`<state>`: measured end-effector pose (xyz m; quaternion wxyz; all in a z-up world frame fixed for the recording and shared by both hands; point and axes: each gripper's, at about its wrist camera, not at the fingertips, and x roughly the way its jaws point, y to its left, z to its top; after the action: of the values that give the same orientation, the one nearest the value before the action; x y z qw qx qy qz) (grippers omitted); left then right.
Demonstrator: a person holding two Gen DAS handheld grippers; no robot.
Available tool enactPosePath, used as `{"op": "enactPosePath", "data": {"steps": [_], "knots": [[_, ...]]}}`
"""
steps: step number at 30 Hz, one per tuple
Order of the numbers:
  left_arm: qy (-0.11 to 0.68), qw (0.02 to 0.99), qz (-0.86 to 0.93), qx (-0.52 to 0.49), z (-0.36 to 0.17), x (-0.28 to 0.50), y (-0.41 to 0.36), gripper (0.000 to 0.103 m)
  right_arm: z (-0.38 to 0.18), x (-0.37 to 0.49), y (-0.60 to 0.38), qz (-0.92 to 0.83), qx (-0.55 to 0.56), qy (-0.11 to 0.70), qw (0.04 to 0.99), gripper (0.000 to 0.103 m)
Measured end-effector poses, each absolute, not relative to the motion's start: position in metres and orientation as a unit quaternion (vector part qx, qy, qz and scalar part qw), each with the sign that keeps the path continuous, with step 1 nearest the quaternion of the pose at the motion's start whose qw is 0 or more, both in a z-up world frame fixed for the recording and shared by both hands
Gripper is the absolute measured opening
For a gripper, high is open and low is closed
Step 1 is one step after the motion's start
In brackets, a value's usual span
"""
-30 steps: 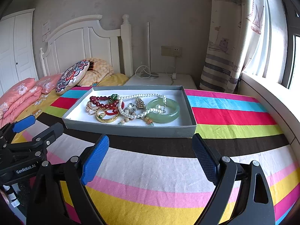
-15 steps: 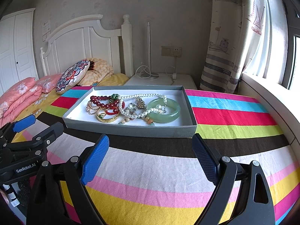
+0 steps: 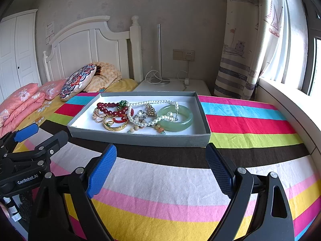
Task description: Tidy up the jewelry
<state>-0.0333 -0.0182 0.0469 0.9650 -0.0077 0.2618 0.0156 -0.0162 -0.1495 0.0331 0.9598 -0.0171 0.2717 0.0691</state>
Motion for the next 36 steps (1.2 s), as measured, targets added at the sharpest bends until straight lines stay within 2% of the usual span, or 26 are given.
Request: {"op": "enactPosePath", "data": {"steps": [36], "knots": [[0.247,0.968,0.045,0.010,0.0514,-0.0380,-0.0256,0.101,0.0315,-0.0200,-0.1470,0.074,-0.016,0.279,0.957,0.086]]}}
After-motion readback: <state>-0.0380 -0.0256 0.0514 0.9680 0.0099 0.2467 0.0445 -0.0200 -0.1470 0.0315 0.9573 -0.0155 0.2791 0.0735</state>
